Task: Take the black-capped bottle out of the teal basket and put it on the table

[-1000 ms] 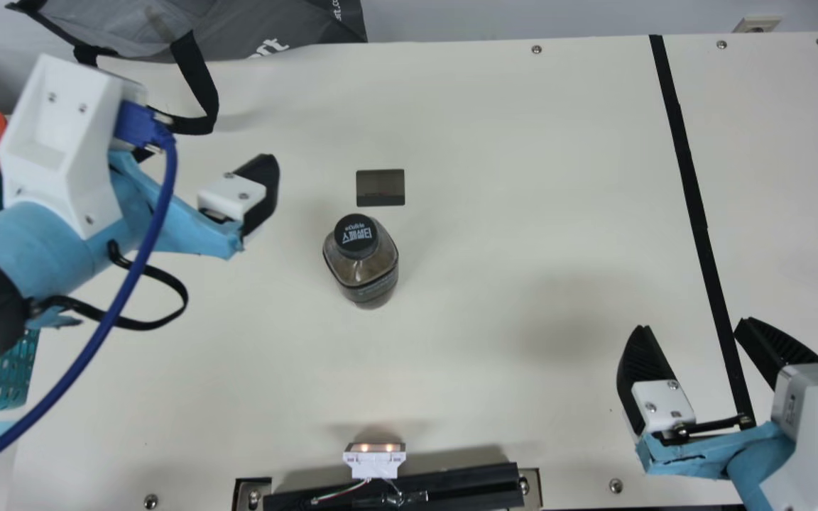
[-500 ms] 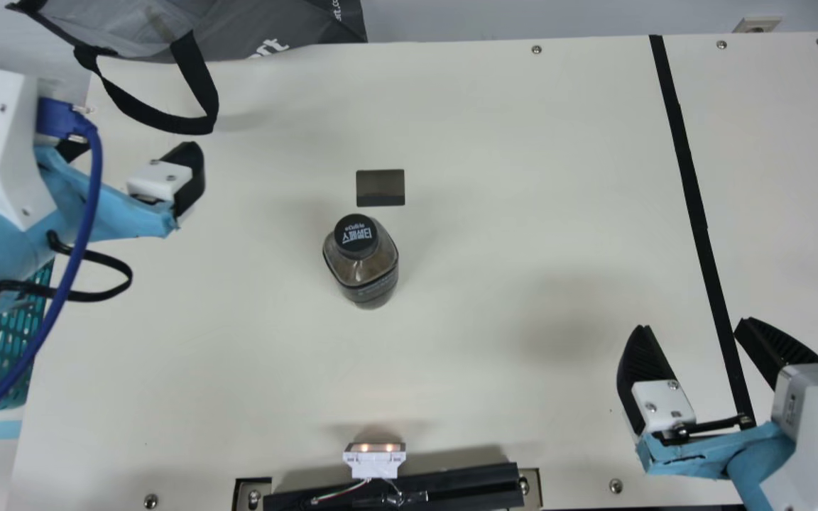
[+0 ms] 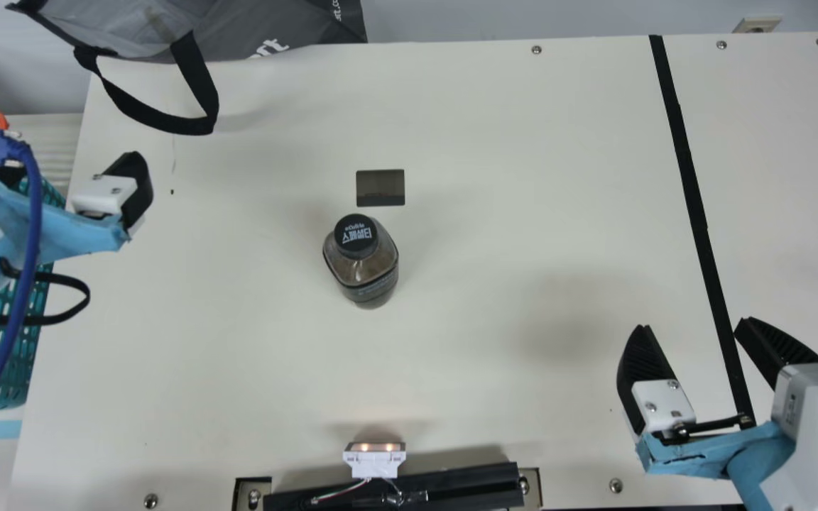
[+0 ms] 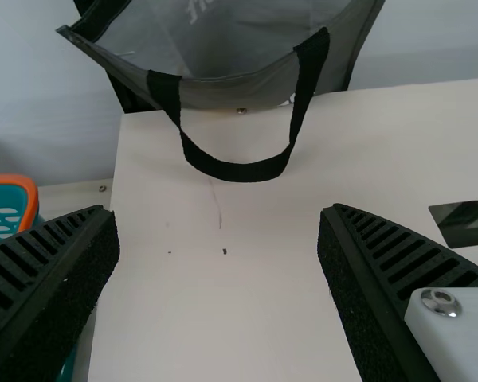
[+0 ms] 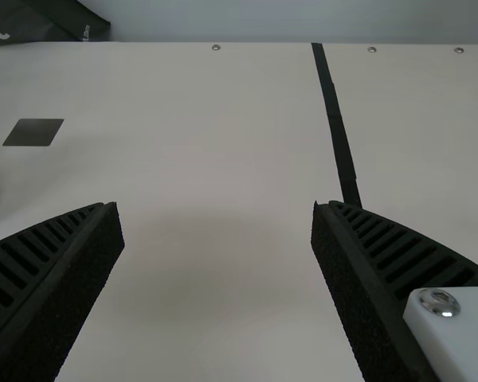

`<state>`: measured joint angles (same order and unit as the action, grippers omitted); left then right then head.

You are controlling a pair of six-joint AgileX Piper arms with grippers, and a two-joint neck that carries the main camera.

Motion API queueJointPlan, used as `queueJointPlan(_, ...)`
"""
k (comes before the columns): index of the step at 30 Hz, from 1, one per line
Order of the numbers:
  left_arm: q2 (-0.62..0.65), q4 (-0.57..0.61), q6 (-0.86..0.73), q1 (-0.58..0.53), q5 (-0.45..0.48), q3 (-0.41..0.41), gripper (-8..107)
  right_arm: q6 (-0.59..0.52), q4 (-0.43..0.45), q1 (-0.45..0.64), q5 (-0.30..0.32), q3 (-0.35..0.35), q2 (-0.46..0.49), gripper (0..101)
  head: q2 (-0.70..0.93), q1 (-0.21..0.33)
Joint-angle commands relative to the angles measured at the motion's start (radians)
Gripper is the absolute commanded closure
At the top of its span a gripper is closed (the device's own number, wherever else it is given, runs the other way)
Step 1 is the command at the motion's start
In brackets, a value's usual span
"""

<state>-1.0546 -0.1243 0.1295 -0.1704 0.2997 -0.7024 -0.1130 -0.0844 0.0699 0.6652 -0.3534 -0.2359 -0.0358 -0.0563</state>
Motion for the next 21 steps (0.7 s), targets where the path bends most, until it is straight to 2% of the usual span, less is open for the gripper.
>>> queueJointPlan(1,0.016,-0.015,0.017,0.003,-0.005,0.02,-8,0.0,0.0,0.0,0.0,0.0,0.0,10,0.008,0.009)
queueJointPlan(12,0.142,-0.071,0.092,0.034,-0.029,0.138,-8,0.0,0.0,0.0,0.001,0.0,0.0,10,0.008,0.009)
queueJointPlan(21,0.286,-0.091,0.134,0.044,-0.004,0.22,-8,0.0,0.0,0.0,0.0,0.0,0.0,10,0.008,0.009)
